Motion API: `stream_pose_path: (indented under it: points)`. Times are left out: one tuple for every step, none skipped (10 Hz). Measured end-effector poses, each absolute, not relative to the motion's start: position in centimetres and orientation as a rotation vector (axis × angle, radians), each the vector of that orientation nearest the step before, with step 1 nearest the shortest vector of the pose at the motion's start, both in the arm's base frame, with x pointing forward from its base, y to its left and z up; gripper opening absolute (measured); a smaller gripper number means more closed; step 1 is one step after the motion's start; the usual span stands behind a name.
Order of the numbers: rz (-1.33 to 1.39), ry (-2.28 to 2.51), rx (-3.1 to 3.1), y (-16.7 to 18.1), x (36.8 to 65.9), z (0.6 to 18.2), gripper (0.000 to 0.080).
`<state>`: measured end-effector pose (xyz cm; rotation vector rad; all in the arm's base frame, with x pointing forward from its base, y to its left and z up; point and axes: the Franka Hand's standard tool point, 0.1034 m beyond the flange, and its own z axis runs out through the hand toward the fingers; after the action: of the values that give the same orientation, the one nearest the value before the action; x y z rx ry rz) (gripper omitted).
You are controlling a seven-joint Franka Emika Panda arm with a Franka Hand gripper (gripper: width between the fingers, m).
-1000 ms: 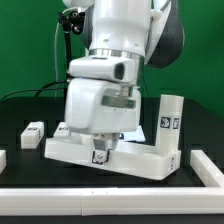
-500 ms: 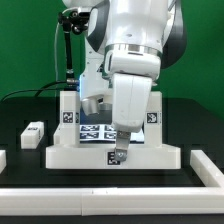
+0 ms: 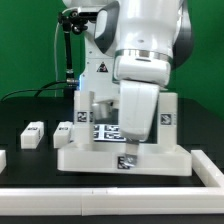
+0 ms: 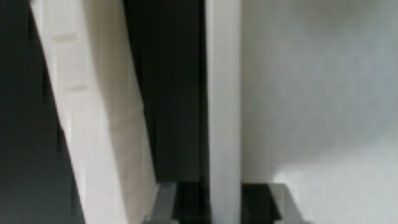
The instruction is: Assemble desk
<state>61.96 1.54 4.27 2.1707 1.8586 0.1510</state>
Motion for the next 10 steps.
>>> stream_pose_path:
  points:
    - [0.151,1.866,2.160,1.9,62.6,3.5,0.0066]
    - [0.152,1.872,2.153,2.1,63.0,2.8,0.0066]
    - [0.173,1.878,2.136,2.4,63.3,2.2,0.0078]
    - [0.203,1.887,2.108,2.5,63.5,1.8,0.0090]
    - [0.219,1.872,2.117,3.2,63.8,2.0,0.0090]
    - [0.227,1.882,2.094,4.2,64.3,2.3,0.0097]
    - [0.210,1.888,2.089,4.1,64.3,2.4,0.0097]
    - [0.186,1.890,2.096,3.9,64.4,2.4,0.0097]
    - [0.167,1.892,2.103,4.0,64.3,2.4,0.0097]
    - [0.161,1.895,2.102,3.9,64.4,2.5,0.0097]
